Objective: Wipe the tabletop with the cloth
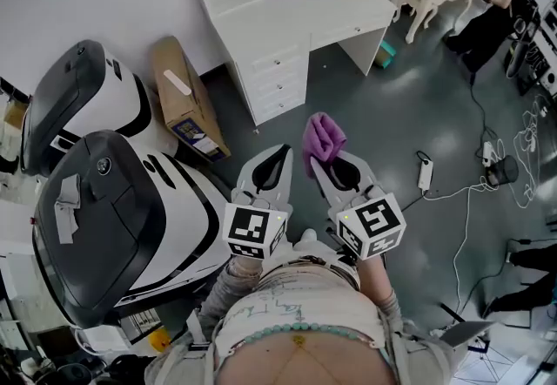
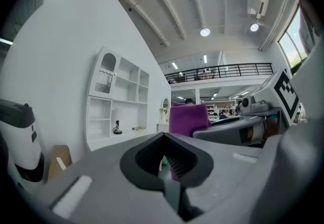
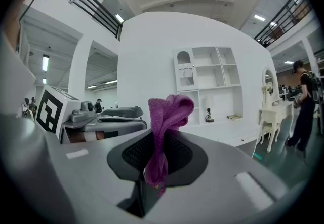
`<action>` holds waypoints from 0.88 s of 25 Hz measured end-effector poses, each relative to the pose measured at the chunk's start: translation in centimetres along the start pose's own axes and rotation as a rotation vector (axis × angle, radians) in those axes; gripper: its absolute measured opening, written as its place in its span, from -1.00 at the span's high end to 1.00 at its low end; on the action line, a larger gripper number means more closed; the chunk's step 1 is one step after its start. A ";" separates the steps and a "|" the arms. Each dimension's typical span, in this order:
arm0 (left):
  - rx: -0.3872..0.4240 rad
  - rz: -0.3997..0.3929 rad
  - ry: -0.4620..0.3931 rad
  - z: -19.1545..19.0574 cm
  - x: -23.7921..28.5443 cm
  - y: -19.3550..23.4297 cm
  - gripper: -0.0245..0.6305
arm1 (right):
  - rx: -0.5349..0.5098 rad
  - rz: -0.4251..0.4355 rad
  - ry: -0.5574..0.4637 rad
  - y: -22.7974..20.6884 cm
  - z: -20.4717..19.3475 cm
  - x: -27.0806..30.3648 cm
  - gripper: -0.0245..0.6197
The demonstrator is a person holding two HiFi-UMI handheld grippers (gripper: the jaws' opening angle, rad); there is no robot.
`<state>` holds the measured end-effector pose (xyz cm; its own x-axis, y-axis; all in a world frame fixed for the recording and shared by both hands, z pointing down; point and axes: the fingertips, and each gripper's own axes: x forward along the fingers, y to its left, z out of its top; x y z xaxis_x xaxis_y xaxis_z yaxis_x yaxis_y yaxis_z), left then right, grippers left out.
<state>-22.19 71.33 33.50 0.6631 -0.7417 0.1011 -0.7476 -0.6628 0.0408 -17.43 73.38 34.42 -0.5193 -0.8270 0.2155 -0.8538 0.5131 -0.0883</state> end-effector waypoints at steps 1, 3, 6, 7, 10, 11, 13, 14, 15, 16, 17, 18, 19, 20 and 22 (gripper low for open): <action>-0.002 0.003 0.001 0.0 0.1 -0.2 0.93 | -0.003 0.003 0.001 -0.2 0.0 -0.1 0.68; -0.008 0.014 0.003 -0.1 0.4 -0.4 0.93 | -0.014 0.009 0.005 -0.6 -0.2 -0.3 0.68; -0.029 0.031 0.006 -0.5 0.5 -0.8 0.93 | -0.030 0.025 0.014 -0.9 -0.6 -0.5 0.67; -0.035 0.038 0.006 -0.7 0.4 -0.9 0.93 | -0.030 0.034 0.016 -0.9 -0.8 -0.5 0.67; -0.049 0.058 0.013 -1.2 0.3 -1.2 0.93 | -0.023 0.057 0.025 -0.9 -1.3 -0.7 0.67; -0.051 0.063 0.016 -1.3 0.3 -1.2 0.93 | -0.022 0.061 0.027 -1.0 -1.4 -0.7 0.67; -0.048 0.069 0.017 -1.4 0.4 -1.2 0.93 | -0.022 0.064 0.025 -1.2 -1.5 -0.7 0.67; -0.045 0.071 0.017 -1.4 0.5 -1.2 0.93 | -0.020 0.065 0.023 -1.3 -1.4 -0.7 0.67; -0.043 0.073 0.018 -1.5 0.6 -1.2 0.93 | -0.017 0.066 0.022 -1.4 -1.5 -0.6 0.67; -0.043 0.073 0.019 -1.6 0.8 -1.1 0.93 | -0.015 0.066 0.021 -1.5 -1.5 -0.4 0.67; -0.045 0.072 0.020 -1.7 1.1 -1.1 0.93 | -0.015 0.066 0.022 -1.7 -1.5 -0.2 0.67; -0.047 0.071 0.020 -1.8 1.3 -0.9 0.93 | -0.016 0.066 0.023 -1.8 -1.5 0.1 0.67; -0.048 0.071 0.019 -1.8 1.6 -0.7 0.93 | -0.017 0.066 0.025 -2.0 -1.4 0.3 0.67; -0.049 0.072 0.018 -1.8 1.9 -0.4 0.93 | -0.017 0.065 0.025 -2.1 -1.4 0.7 0.67; -0.051 0.068 0.015 -1.7 2.6 0.3 0.93 | -0.013 0.063 0.022 -2.5 -1.2 1.5 0.67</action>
<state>-20.76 69.36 35.51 0.6100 -0.7832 0.1205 -0.7924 -0.6043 0.0840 -16.01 71.11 36.13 -0.5706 -0.7880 0.2312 -0.8190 0.5668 -0.0892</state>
